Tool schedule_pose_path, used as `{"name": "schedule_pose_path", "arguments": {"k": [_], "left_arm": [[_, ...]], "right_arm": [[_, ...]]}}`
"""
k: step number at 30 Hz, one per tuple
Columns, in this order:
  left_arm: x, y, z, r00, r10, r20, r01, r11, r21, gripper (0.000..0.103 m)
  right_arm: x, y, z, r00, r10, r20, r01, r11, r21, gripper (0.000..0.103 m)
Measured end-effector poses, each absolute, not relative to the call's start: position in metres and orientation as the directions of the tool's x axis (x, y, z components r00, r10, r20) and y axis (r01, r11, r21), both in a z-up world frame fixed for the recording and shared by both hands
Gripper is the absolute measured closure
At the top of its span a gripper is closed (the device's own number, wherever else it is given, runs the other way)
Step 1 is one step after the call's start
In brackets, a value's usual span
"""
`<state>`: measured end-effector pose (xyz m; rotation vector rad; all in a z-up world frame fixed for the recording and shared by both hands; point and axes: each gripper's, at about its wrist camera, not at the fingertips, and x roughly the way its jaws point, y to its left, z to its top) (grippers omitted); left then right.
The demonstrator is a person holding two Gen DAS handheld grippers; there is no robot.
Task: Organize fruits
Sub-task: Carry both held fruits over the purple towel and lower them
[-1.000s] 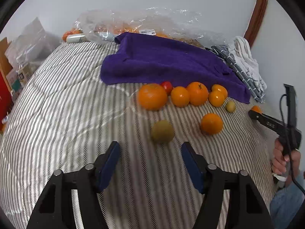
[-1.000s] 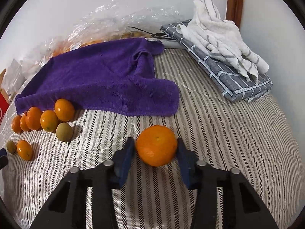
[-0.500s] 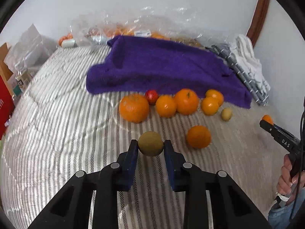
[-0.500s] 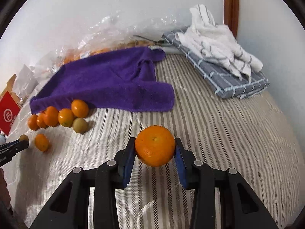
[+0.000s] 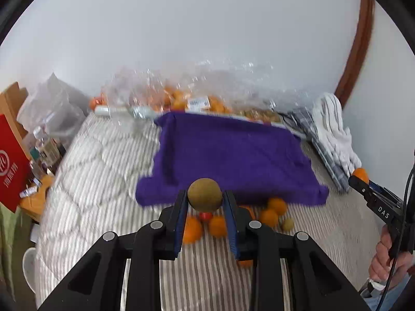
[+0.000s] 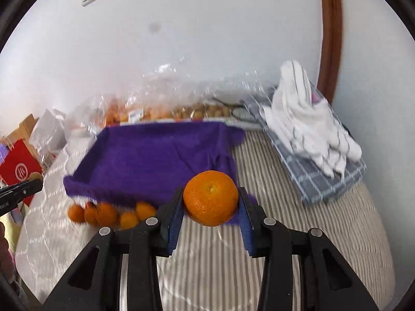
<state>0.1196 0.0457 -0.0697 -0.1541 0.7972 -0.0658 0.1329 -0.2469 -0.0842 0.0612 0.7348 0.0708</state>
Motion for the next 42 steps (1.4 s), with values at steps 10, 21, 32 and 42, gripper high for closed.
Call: {"name": "schedule_pose_path", "arguments": {"k": [10,21,32,42], "left_arm": [[0.188,0.048,-0.032,0.735,-0.069,-0.675,-0.030,0.990,-0.135,0.077],[0.263,0.051,-0.045,0.717,-0.062,-0.694,-0.038,0.991,-0.128,0.076],[0.302,0.054,-0.085,0.694,-0.063,-0.718,-0.029,0.993,-0.116,0.076],[0.324,0.037,-0.117,0.637,-0.080,-0.767,0.017,0.996,-0.090,0.076]], "right_arm": [[0.197,-0.215,-0.048,0.760,0.136,-0.636,-0.088,0.990,0.107,0.064],[0.276,-0.193,-0.071,0.733,0.147,-0.664,-0.125,0.989,0.082,0.064],[0.326,-0.184,-0.107,0.700,0.187,-0.689,-0.165,0.981,0.098,0.064],[0.344,-0.193,-0.132,0.655,0.198,-0.729,-0.178,0.978,0.106,0.064]]}}
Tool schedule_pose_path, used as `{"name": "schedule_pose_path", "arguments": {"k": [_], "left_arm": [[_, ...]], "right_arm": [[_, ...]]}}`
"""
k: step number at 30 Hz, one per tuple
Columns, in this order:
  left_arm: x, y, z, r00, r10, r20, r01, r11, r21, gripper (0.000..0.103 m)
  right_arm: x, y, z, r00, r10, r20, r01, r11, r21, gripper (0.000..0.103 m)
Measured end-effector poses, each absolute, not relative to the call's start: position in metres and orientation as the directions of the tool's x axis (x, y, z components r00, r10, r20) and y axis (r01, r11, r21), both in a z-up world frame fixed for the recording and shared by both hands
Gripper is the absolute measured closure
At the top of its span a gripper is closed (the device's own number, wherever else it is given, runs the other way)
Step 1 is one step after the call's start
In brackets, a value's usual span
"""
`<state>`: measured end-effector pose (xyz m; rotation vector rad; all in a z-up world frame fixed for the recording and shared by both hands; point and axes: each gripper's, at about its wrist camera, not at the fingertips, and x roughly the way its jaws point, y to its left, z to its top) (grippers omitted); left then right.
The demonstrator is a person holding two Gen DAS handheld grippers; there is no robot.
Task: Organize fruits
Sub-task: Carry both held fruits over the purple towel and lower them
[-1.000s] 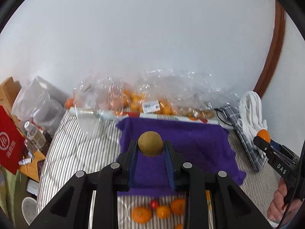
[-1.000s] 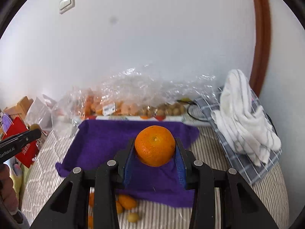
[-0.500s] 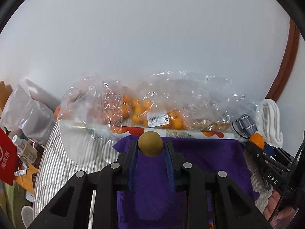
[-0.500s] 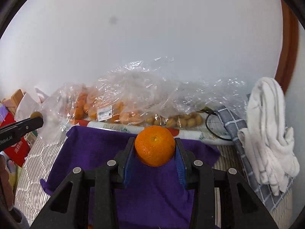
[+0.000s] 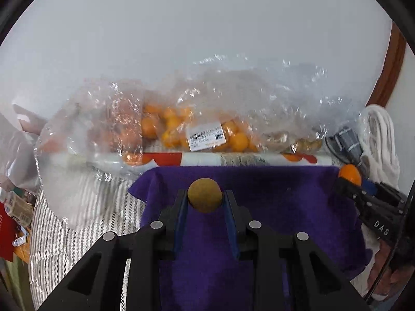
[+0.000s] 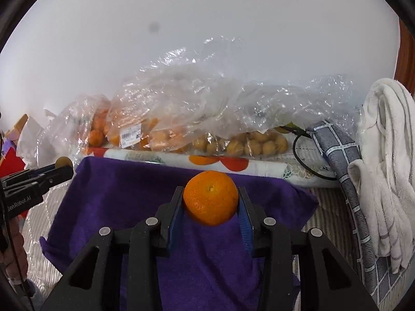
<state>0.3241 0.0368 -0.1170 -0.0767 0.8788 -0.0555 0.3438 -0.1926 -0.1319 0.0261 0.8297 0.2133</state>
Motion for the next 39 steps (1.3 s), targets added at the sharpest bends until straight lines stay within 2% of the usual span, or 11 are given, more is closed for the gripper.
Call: {"name": "schedule_pose_path", "arguments": {"k": [23,39], "left_arm": [[0.339,0.033,-0.160,0.555,-0.108,-0.825,0.021,0.993,-0.116,0.076],[0.344,0.024,-0.170,0.532,-0.076,-0.843,0.027,0.997,-0.073,0.076]], "right_arm": [[0.369,-0.207,-0.177,0.562,0.119,-0.818,-0.147,0.988,0.042,0.064],[0.378,-0.202,-0.195,0.510,0.080,-0.856,-0.144,0.990,0.007,0.064]]}}
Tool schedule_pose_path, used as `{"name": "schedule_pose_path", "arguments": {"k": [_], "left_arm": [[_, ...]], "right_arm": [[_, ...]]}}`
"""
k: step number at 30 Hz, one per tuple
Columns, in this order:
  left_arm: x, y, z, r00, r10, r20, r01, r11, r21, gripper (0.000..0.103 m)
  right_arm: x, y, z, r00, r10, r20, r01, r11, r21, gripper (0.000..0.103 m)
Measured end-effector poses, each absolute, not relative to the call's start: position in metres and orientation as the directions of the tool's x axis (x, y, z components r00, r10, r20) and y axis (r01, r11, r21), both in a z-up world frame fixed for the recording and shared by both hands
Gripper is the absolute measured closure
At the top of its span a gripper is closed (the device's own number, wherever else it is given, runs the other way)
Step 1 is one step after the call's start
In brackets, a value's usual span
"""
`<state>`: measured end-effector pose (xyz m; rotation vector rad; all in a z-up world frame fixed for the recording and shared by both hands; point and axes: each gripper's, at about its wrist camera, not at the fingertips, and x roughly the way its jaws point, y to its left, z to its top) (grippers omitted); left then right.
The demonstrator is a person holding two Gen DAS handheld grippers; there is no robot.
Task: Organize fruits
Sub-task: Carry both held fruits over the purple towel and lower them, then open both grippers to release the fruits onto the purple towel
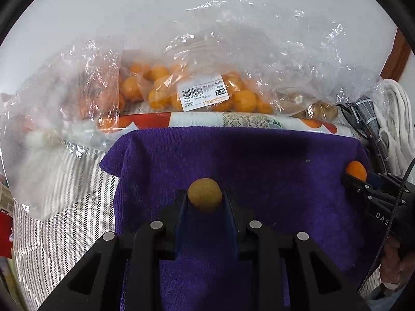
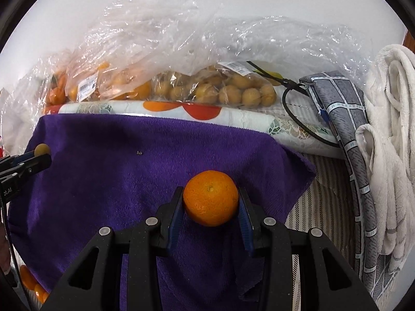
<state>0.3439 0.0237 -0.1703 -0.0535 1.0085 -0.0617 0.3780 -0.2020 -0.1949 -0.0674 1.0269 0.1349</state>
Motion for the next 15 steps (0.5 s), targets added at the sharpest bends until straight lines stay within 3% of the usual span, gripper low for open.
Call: {"name": "schedule_pose_path", "arguments": {"k": [15], "left_arm": [[0.3481,0.0206,-0.1792,0.516,-0.087,-0.852,0.034,0.996,-0.081,0.076]], "right_arm": [[0.3777,-0.1972,-0.2047,0.504,0.063,-0.862,-0.151,0.988,-0.017,0.062]]}}
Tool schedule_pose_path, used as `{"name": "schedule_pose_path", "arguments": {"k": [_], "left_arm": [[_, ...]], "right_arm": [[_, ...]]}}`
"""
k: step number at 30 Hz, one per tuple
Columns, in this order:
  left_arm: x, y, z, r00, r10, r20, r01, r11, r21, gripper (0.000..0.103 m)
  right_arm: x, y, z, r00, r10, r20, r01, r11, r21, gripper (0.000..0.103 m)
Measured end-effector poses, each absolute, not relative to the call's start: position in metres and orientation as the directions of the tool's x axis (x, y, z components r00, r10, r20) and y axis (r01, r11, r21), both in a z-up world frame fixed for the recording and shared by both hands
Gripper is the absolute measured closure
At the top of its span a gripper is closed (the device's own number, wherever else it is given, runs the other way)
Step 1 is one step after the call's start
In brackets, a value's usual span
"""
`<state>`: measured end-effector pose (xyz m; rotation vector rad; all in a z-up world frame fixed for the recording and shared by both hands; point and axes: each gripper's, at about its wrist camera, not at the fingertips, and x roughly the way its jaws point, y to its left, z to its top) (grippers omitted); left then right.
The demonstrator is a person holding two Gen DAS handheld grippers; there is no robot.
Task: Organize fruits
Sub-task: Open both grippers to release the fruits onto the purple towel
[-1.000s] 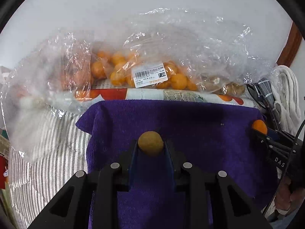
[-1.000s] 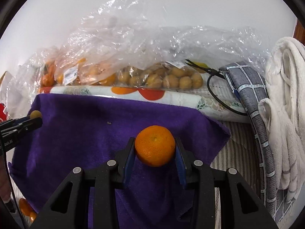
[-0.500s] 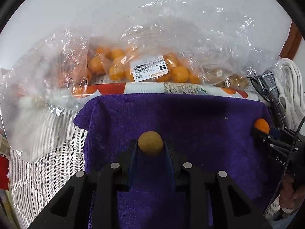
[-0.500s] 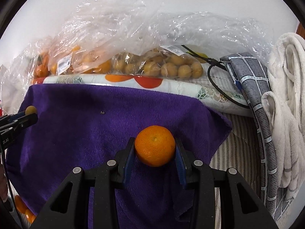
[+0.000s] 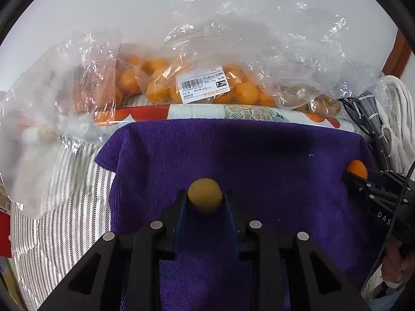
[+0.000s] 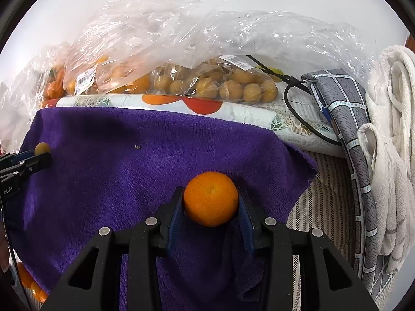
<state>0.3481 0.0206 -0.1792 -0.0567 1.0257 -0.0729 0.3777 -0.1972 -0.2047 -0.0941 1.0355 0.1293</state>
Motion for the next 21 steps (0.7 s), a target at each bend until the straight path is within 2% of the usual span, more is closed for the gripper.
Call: {"name": "schedule_pose_path", "arguments": {"k": [3,9,16,21], "left_arm": [[0.346,0.021,-0.178,0.526,-0.092,-0.846,0.047,0.996,-0.079,0.076],[0.345,0.022,-0.174,0.529,-0.076,-0.845,0.038,0.997,-0.067,0.058],[0.337,0.023,-0.155,0.571,-0.061,-0.819,0.008,0.998,-0.068,0.056],[0.324,0.018,-0.125,0.637,-0.069,-0.767,0.030,0.997,-0.065,0.056]], "right_arm": [[0.373,-0.196,-0.200,0.517,0.069,-0.853,-0.167,0.986,-0.022,0.053],[0.367,-0.195,-0.188,0.548,0.087,-0.832,-0.184,0.983,-0.018,0.038],[0.357,-0.192,-0.167,0.569,0.122,-0.813,-0.185,0.983,0.018,0.037],[0.336,-0.183,-0.137,0.638,0.063,-0.767,-0.168,0.984,-0.058,0.037]]}}
